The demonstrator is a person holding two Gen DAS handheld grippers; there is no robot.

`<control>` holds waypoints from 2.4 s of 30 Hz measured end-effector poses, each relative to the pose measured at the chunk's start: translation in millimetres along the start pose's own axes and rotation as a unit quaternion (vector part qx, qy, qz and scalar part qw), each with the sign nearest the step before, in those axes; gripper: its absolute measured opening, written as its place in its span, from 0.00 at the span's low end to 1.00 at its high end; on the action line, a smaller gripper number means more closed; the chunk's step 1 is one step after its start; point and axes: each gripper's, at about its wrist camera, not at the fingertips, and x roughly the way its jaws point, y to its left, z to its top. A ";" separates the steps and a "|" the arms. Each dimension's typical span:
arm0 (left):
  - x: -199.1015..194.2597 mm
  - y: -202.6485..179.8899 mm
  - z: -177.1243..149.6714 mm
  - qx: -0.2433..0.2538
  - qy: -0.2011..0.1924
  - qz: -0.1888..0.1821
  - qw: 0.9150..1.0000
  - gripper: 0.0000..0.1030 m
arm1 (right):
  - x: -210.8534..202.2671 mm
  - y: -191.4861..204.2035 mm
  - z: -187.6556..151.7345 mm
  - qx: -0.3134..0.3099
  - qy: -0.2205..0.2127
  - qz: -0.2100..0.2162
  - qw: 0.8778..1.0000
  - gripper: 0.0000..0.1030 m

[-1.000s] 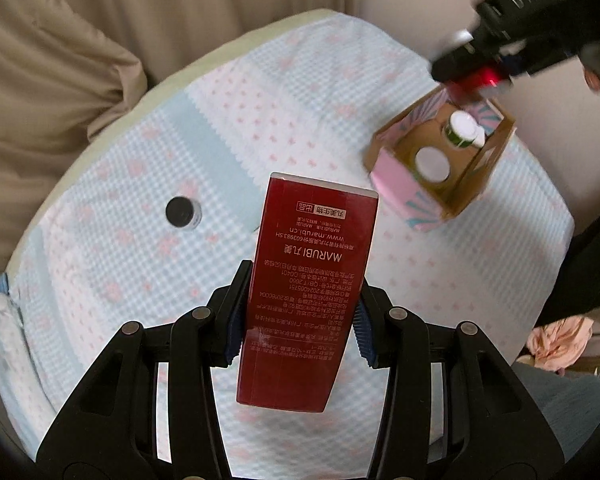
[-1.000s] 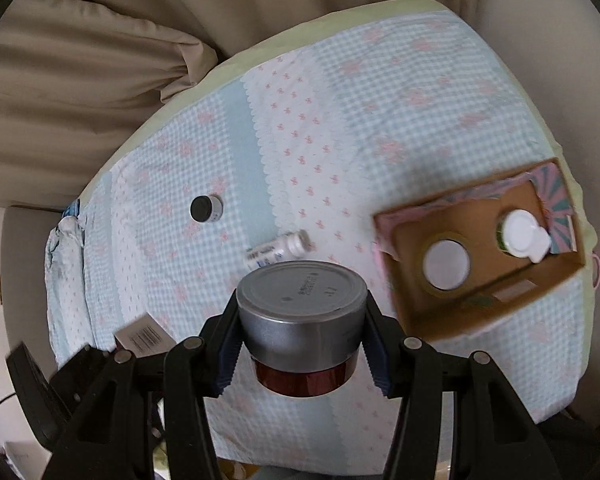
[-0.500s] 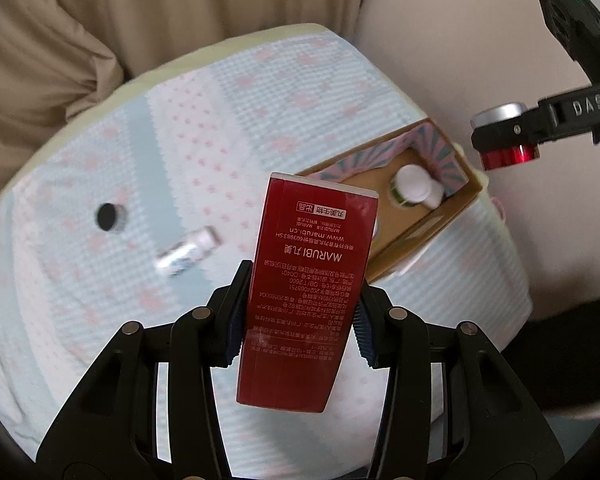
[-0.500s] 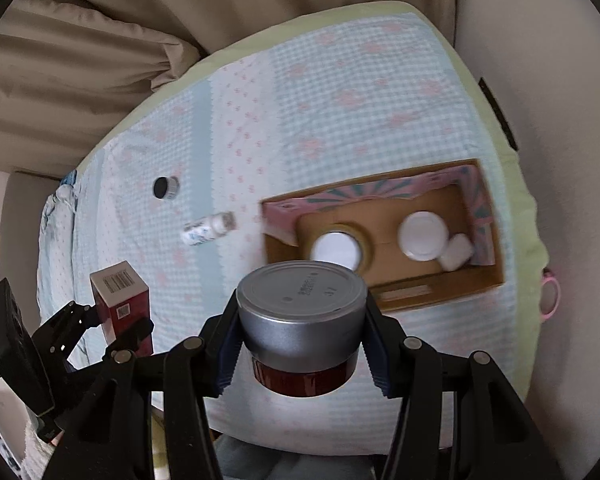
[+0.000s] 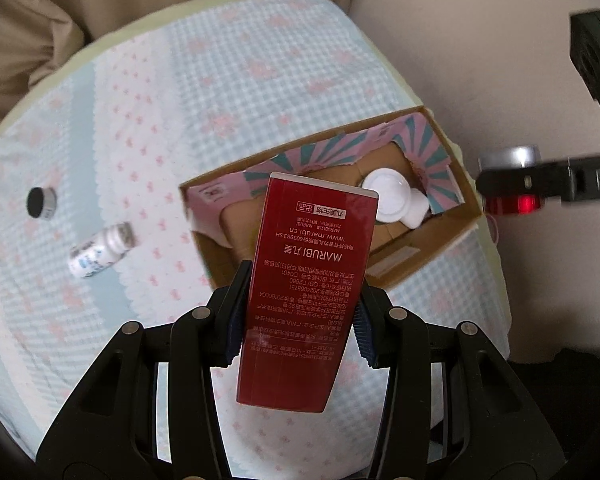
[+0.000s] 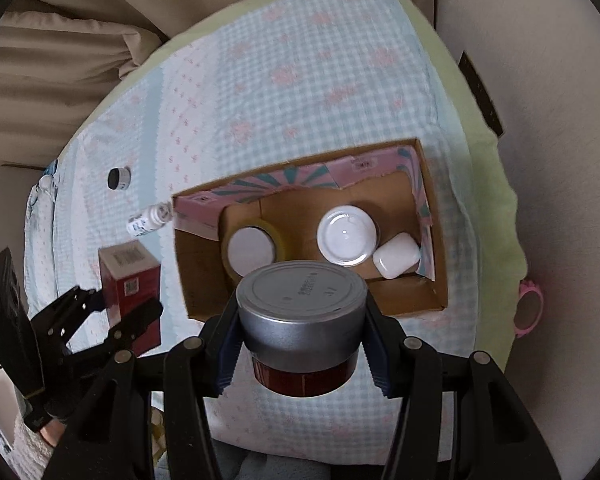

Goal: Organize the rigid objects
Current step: 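Lift and carry the red box and red jar toward the pink box, then lower the red box and red jar into the pink box, open both tools, then withdraw both tools up from the pink box toward the remaining jars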

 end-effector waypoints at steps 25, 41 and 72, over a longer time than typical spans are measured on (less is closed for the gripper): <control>123.5 -31.5 70.5 0.113 0.089 0.044 0.989 0.40 | 119.8 -16.8 -10.2 -0.036 0.058 0.018 0.998 0.48; 92.9 -21.0 72.4 0.120 0.061 0.041 0.990 1.00 | 97.5 -22.3 -41.5 -0.095 -0.019 0.008 0.995 1.00; -105.9 57.1 -23.9 0.045 -0.078 0.010 0.996 1.00 | -2.3 101.5 -85.9 -0.151 -0.082 -0.066 0.983 1.00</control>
